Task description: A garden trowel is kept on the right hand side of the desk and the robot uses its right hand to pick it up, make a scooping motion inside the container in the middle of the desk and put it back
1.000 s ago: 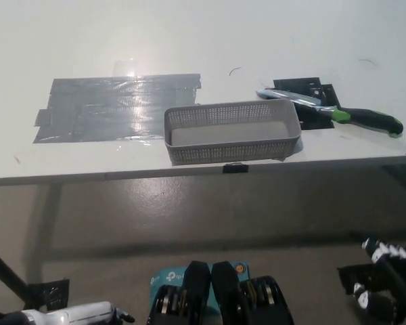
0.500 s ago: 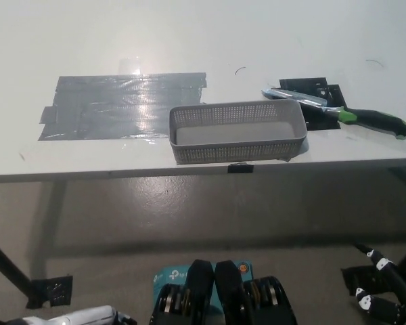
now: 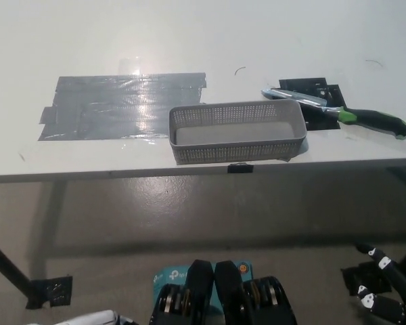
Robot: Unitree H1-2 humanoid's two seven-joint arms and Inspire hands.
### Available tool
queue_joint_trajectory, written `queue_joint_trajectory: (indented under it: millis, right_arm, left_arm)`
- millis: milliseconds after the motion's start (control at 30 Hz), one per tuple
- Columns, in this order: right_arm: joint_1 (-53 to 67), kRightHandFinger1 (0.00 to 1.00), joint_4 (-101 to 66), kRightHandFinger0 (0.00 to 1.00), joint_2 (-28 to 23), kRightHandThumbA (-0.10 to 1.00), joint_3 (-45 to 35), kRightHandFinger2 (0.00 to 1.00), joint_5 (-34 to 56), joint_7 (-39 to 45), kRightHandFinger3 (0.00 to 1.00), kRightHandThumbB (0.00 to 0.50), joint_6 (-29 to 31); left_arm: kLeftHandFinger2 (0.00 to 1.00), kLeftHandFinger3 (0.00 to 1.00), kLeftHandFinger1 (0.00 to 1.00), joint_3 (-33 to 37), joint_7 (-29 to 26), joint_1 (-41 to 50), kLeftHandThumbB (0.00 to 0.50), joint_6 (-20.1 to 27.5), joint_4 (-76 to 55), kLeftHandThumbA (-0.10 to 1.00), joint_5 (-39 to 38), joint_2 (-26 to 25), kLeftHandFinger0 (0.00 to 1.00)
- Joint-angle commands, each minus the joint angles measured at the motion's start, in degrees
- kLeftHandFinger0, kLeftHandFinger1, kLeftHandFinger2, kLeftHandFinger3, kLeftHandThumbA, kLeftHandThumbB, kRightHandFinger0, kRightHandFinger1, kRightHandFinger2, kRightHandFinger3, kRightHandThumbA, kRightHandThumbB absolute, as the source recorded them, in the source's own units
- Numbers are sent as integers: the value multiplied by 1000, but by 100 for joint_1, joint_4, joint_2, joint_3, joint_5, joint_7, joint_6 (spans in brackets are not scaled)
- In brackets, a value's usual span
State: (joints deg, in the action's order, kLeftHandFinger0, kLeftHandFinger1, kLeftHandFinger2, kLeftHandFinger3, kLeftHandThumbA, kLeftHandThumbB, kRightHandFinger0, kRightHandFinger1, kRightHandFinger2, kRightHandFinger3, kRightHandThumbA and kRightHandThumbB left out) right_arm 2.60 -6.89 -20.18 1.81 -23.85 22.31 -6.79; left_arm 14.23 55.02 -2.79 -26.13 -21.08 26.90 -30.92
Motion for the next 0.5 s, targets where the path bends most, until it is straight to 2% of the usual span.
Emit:
queue_joint_trajectory:
  millis: [0, 33, 100, 233, 267, 400, 467]
  right_arm:
    - [-97, 861, -179, 719, -188, 234, 62, 1000, 197, -2, 1000, 147, 91]
    - [-113, 865, -216, 738, -227, 247, 89, 1000, 140, 43, 1000, 151, -35]
    - [-126, 902, -213, 785, -273, 280, 135, 1000, 135, 89, 1000, 158, -107]
    - [-211, 949, -155, 829, -361, 303, 209, 1000, 136, 126, 1000, 164, -176]
    - [-297, 1000, -159, 853, -420, 315, 236, 1000, 98, 189, 1000, 158, -295]
    - [-327, 1000, -189, 952, -579, 394, 433, 1000, -103, 272, 1000, 157, -463]
    - [-329, 1000, -206, 969, -601, 404, 466, 1000, -122, 287, 1000, 158, -524]
  left_arm:
    - [1000, 1000, 1000, -4, -253, -38, 487, -76, 0, 1000, -113, -146, 1000]
    - [1000, 1000, 1000, 3, -278, -51, 465, -49, 6, 1000, -131, -133, 1000]
    - [1000, 1000, 1000, 3, -290, -52, 497, -79, 7, 1000, -128, -126, 1000]
    - [1000, 1000, 1000, 28, -339, -111, 500, -78, 58, 1000, -139, -118, 1000]
    - [1000, 1000, 1000, 39, -332, -198, 500, -80, 121, 1000, -113, -87, 1000]
    - [1000, 1000, 1000, -86, -285, -184, 500, -80, 158, 1000, -228, -31, 1000]
    - [1000, 1000, 1000, -117, -298, -176, 500, -80, 167, 1000, -261, -18, 1000]
